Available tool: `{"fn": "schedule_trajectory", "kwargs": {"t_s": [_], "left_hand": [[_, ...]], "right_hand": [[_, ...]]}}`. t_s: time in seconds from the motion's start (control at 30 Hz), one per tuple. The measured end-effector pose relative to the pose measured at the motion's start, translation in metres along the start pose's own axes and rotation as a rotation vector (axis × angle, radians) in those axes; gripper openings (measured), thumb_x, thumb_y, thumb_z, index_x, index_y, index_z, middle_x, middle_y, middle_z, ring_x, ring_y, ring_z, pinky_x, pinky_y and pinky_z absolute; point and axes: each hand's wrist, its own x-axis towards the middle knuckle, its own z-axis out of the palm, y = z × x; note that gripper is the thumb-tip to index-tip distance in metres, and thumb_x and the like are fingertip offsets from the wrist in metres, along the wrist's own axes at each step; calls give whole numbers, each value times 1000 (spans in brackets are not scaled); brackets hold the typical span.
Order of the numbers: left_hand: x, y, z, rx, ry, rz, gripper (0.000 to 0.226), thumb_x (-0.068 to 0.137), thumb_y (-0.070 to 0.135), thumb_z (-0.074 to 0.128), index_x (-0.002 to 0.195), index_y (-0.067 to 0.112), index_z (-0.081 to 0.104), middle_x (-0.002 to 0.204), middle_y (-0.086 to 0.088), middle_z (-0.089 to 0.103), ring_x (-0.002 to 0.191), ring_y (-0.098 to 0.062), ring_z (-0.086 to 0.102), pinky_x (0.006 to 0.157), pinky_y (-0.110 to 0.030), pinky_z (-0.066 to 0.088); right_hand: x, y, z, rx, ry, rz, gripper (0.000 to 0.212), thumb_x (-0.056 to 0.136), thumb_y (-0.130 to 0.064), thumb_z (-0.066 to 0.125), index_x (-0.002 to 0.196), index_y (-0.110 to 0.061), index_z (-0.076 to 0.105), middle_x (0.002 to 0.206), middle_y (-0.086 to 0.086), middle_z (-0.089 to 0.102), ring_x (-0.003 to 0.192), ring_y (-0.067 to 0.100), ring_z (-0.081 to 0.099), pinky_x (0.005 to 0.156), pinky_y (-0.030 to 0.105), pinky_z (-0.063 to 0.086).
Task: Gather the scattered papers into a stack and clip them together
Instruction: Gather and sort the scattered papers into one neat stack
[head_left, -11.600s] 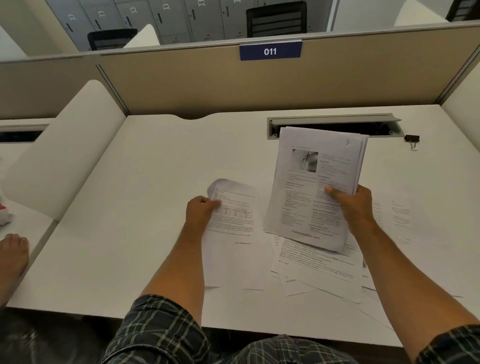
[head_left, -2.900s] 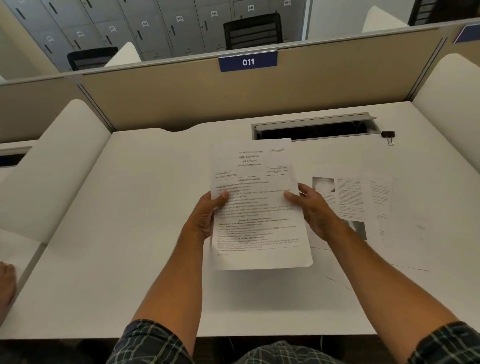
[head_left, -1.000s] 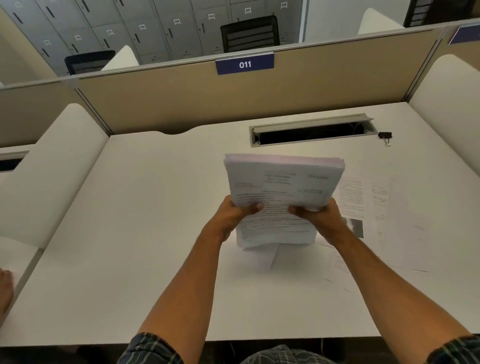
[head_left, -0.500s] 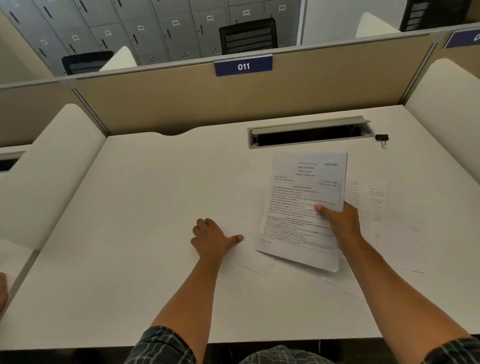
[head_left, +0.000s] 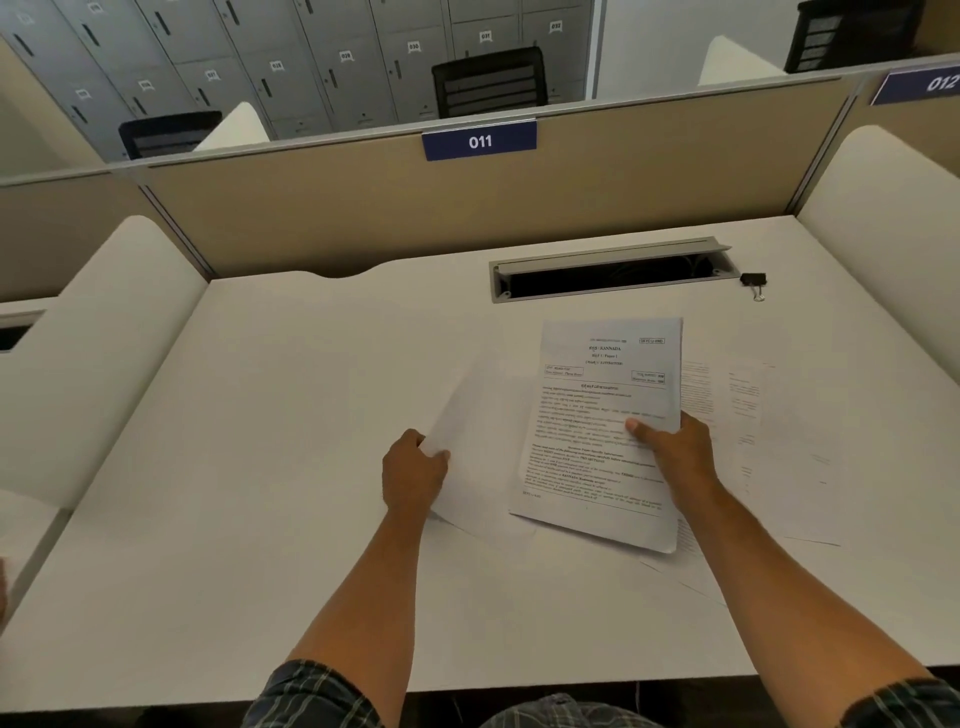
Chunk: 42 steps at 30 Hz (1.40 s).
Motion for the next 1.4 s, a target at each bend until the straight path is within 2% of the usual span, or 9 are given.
{"fn": "schedule_trajectory", "kwargs": {"t_s": [0.23,0.37,0.5,0.6,0.73,0.83,1.07,1.2,1.4], "left_hand": [[-26,67,-6,-149,369,477,7,86,11,71,91,10,67,87,-6,68,73,-26,64,63,-30,48],[-42,100,6,-75,316,854,5,88,12,70,84,10,67,81,-5,68,68,-23,63,55,-30,49],[-64,114,30,68,234,1126,6,90,10,63,91,8,68,88,-7,71,75,-29,65,63,-37,51],[-81,114,45,131,204,1227,12,86,8,67,97,9,70,104,-8,74,94,-31,68,80,-39,52],[-84,106,53,147,93,1216,29,85,36,71,104,15,71,121,-6,72,114,-27,65,104,-44,46],[-86,107,40,106,-12,1128,55,86,63,61,114,16,69,119,-2,73,111,-20,65,104,-37,45],[-62,111,27,-192,-93,758,25,99,12,58,122,13,67,122,-2,70,107,-16,67,94,-37,58],[-60,106,33,-34,-127,815,31,98,17,62,128,16,69,142,1,63,128,-20,59,111,-33,46],[-70,104,37,-14,-121,879,30,98,19,62,126,20,72,141,4,63,125,-21,55,106,-32,48]], "right_hand": [[-1,4,13,0,-14,14,44,89,-13,77,132,-13,64,122,9,71,91,23,69,78,34,57],[-4,2,25,-8,-63,40,43,87,-18,80,127,-18,66,118,7,74,94,27,74,84,49,62],[-12,-6,36,10,-130,3,41,86,-23,80,124,-19,63,109,4,74,85,19,73,60,27,59],[-13,-9,42,52,-180,25,43,79,-40,79,119,-28,68,107,0,75,96,24,71,80,41,61],[-14,-13,40,160,-236,76,20,94,-25,71,113,-28,71,107,1,77,102,29,71,85,44,61],[-16,-15,36,272,-292,79,35,87,-6,73,120,-16,70,109,9,78,103,33,73,80,42,61],[-18,-18,37,394,-323,67,49,79,-19,79,127,-11,68,115,18,74,101,39,73,84,53,60],[-20,-18,44,434,-312,51,40,92,-24,71,130,-13,65,117,15,74,102,35,73,85,51,60],[-20,-16,42,283,-296,-20,36,85,-15,79,120,-11,70,108,13,77,97,36,74,78,47,62]]}}
